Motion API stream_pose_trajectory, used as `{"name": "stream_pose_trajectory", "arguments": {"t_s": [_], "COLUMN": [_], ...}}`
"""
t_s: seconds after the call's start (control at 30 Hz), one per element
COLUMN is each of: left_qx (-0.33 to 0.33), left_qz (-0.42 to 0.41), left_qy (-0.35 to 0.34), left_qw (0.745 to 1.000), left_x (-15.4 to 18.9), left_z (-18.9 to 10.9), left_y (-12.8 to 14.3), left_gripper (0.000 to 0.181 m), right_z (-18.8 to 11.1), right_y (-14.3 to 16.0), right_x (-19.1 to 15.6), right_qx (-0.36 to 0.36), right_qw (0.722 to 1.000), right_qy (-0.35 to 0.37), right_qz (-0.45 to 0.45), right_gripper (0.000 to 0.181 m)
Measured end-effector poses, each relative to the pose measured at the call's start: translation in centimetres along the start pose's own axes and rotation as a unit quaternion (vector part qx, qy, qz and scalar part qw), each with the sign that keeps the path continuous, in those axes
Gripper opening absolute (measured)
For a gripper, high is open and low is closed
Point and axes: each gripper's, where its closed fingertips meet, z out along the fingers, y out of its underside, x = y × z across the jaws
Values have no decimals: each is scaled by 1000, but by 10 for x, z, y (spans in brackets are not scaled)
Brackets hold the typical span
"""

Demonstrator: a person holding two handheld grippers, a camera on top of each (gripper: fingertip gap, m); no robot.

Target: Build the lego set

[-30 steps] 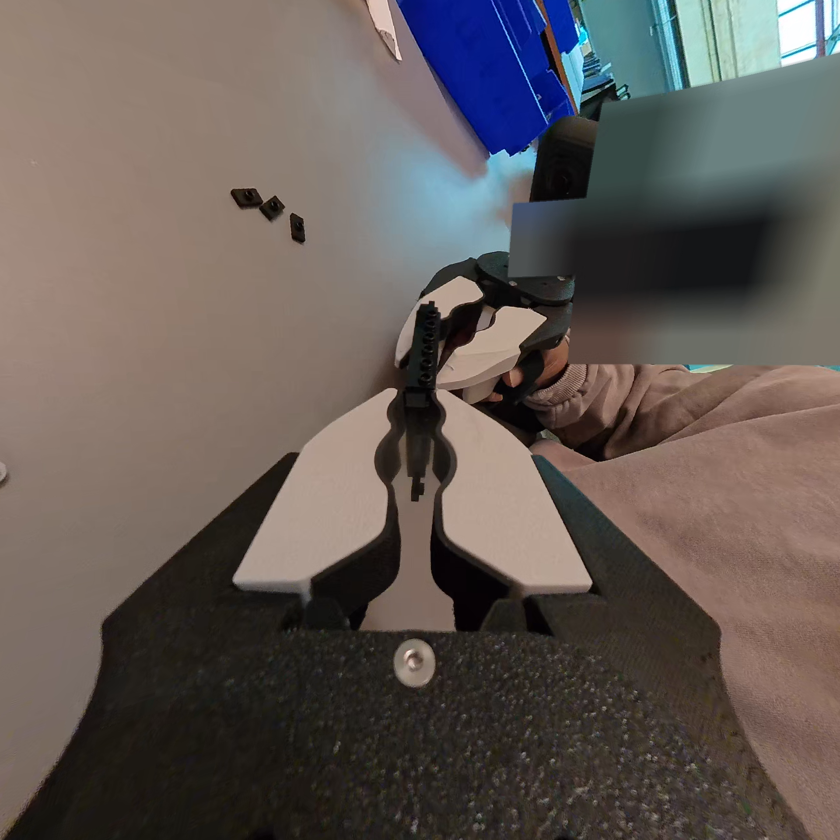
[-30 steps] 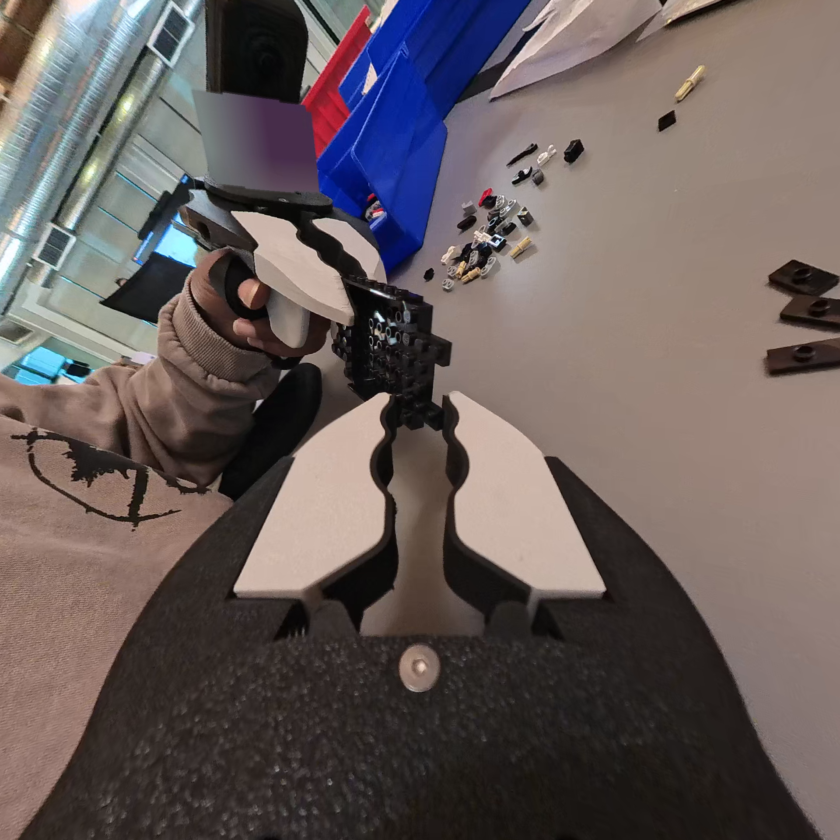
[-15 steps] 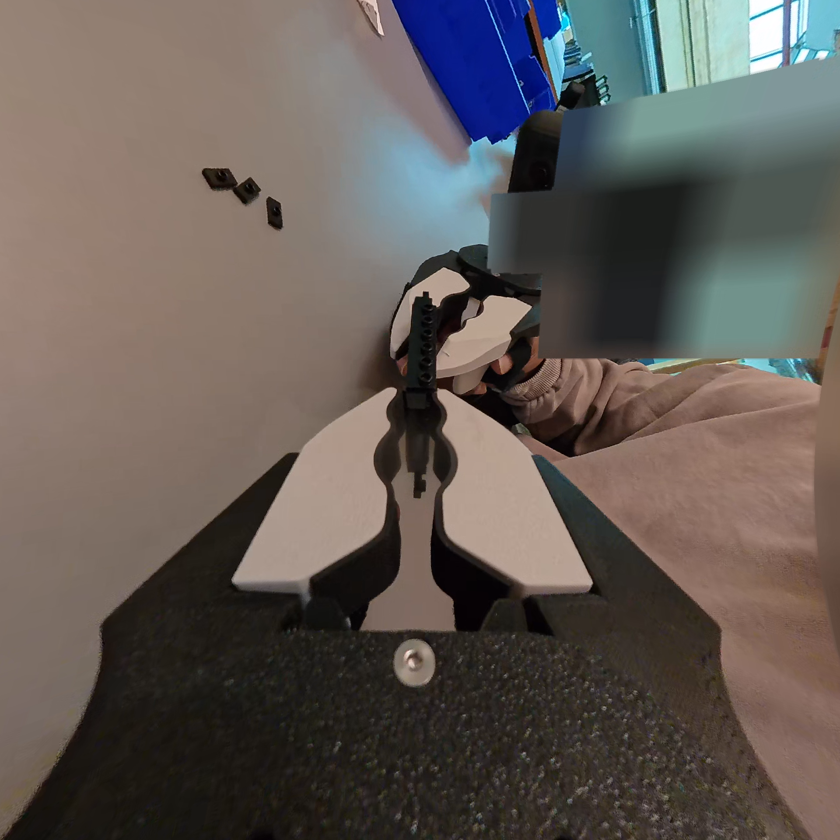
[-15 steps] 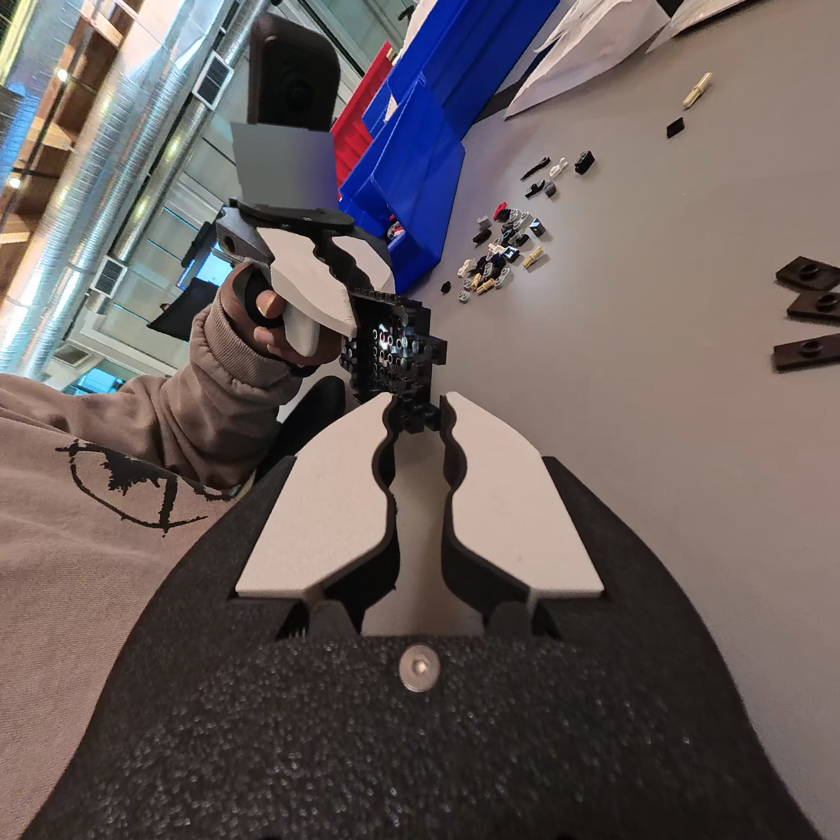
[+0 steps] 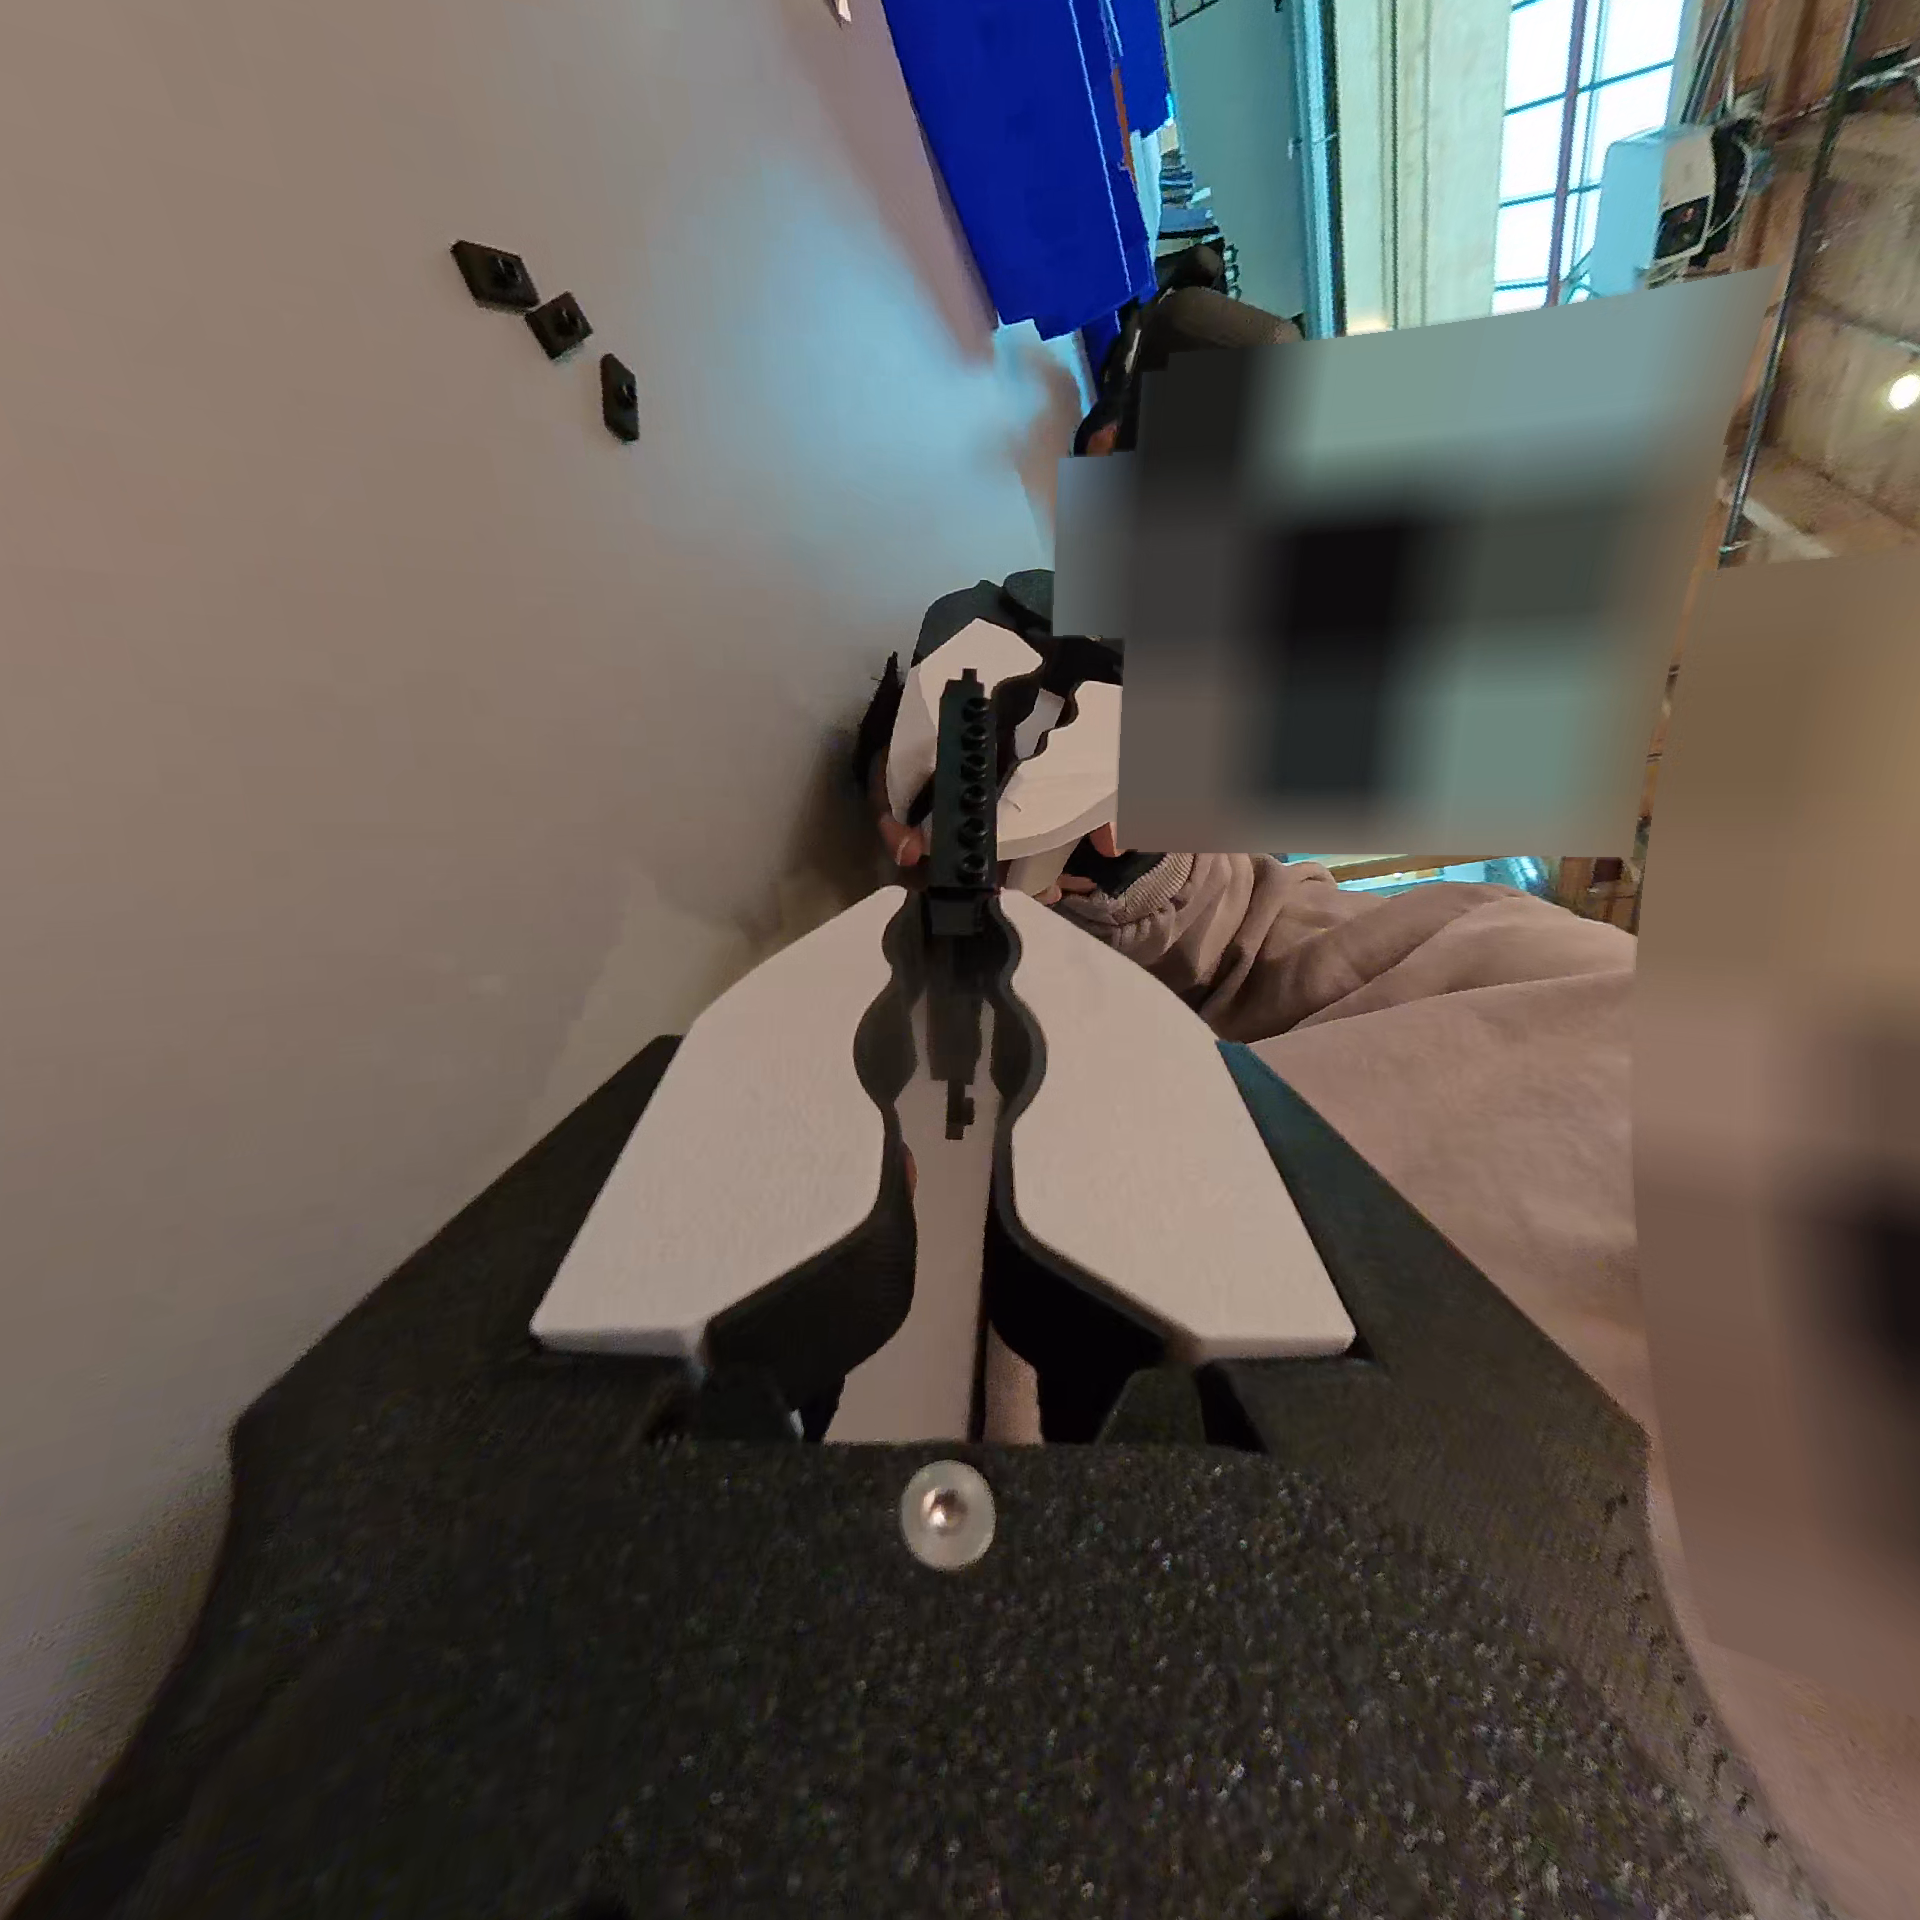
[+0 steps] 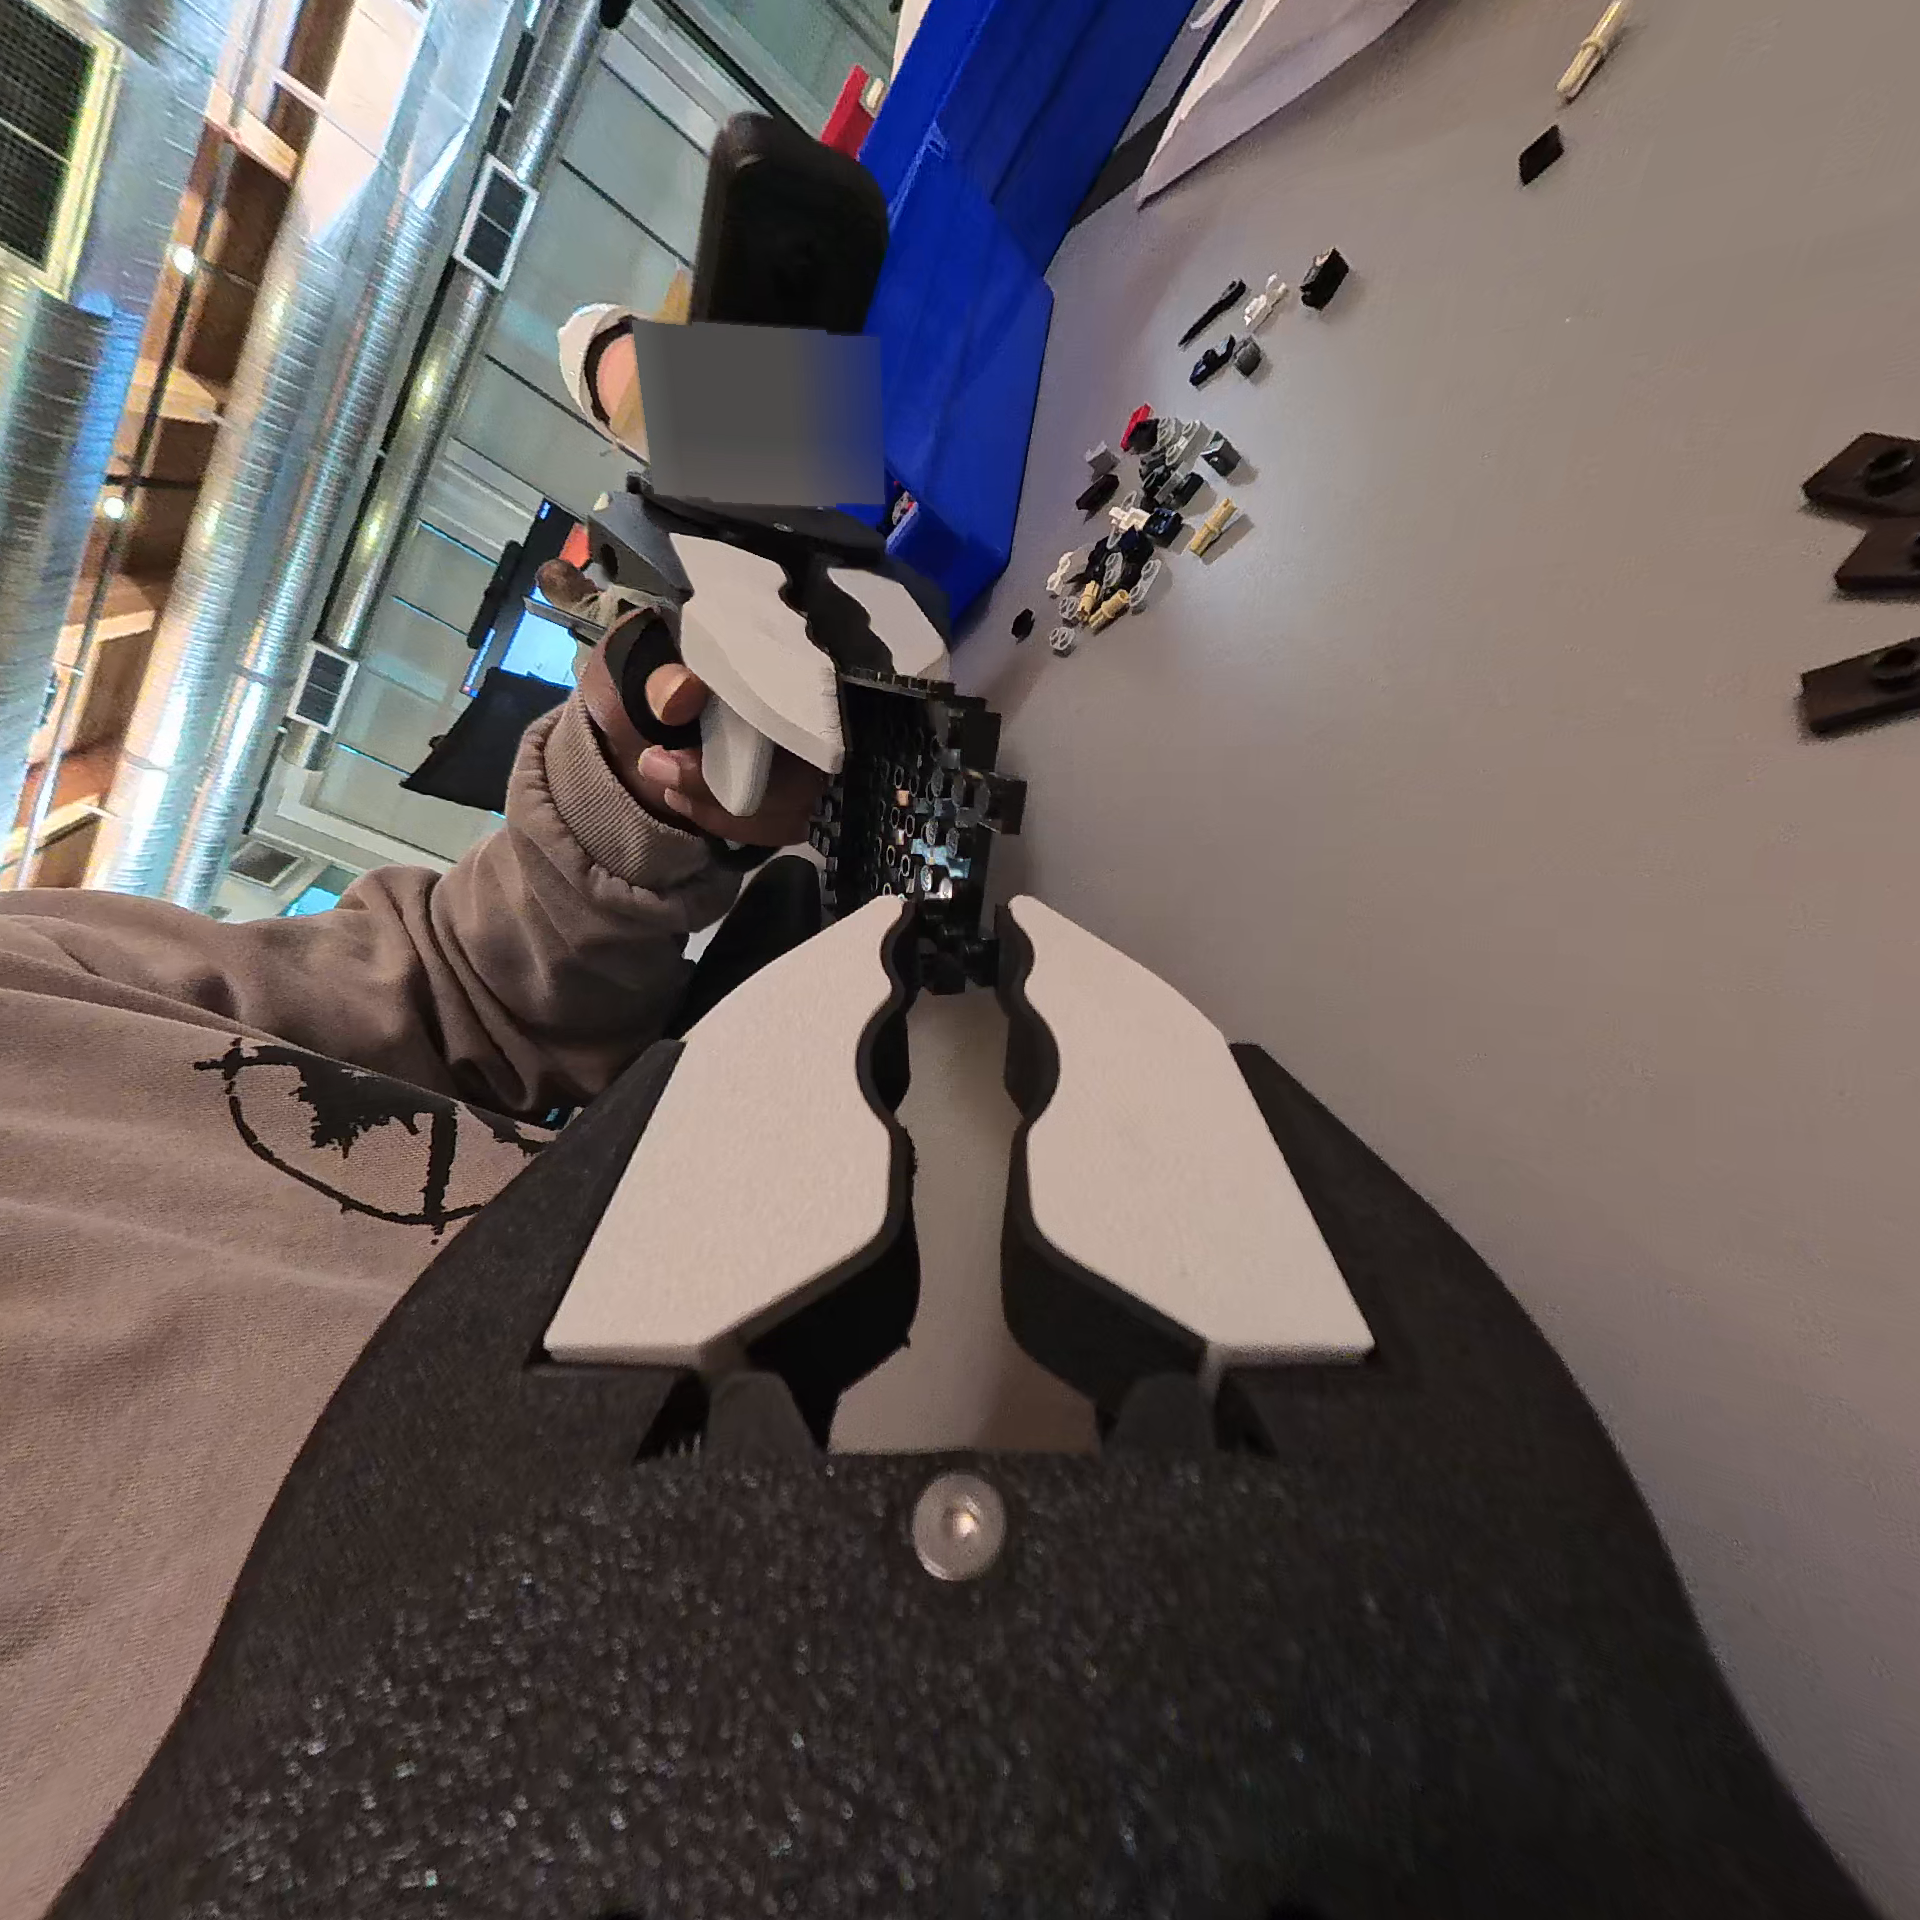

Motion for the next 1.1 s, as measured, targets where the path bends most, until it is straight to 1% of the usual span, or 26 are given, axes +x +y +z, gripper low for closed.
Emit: {"name": "stream_pose_trajectory", "arguments": {"t_s": [0.23,0.5,0.8,0.97,1.1], "left_qx": [5,9,23,34,35], "left_qz": [-25,-17,32,58,89], "left_qy": [20,24,23,19,11], "left_qw": [999,1000,999,998,995], "left_x": [-3,1,12,15,17], "left_z": [1,1,-1,-2,-2], "left_y": [1,1,5,5,6], "left_gripper": [10,10,11,11,11], "right_z": [0,-1,-2,-3,-4], "right_y": [1,0,-2,-4,-2], "right_x": [2,-1,-10,-13,-15], "right_qx": [-4,1,13,21,16], "right_qw": [1000,1000,999,998,998], "right_qy": [4,-8,-26,-20,-29], "right_qz": [6,7,-20,-53,-60], "right_gripper": [13,13,12,12,10]}}
